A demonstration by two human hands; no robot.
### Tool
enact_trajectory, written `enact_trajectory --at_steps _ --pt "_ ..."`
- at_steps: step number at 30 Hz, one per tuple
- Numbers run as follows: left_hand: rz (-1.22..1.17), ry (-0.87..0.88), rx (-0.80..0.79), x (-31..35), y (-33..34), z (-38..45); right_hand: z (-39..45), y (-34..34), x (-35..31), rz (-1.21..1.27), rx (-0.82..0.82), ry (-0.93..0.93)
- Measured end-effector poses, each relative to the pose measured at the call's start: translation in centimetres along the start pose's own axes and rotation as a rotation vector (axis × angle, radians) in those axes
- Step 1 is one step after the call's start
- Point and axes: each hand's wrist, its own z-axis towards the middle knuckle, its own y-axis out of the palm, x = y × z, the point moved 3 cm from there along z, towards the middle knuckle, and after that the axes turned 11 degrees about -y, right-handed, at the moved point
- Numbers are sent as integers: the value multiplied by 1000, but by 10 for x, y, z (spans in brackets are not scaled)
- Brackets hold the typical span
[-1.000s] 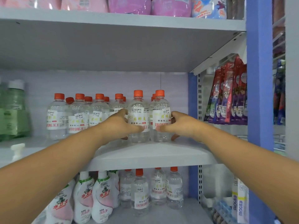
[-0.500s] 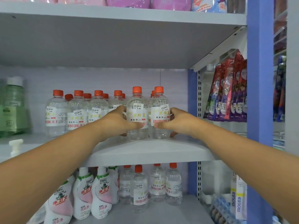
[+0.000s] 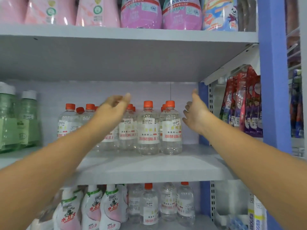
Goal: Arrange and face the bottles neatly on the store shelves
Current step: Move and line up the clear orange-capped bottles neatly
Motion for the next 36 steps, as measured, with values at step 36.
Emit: enact_trajectory --at_steps 36 --pt "-29 -62 153 -35 -107 23 -24 -1 26 -239 7 132"
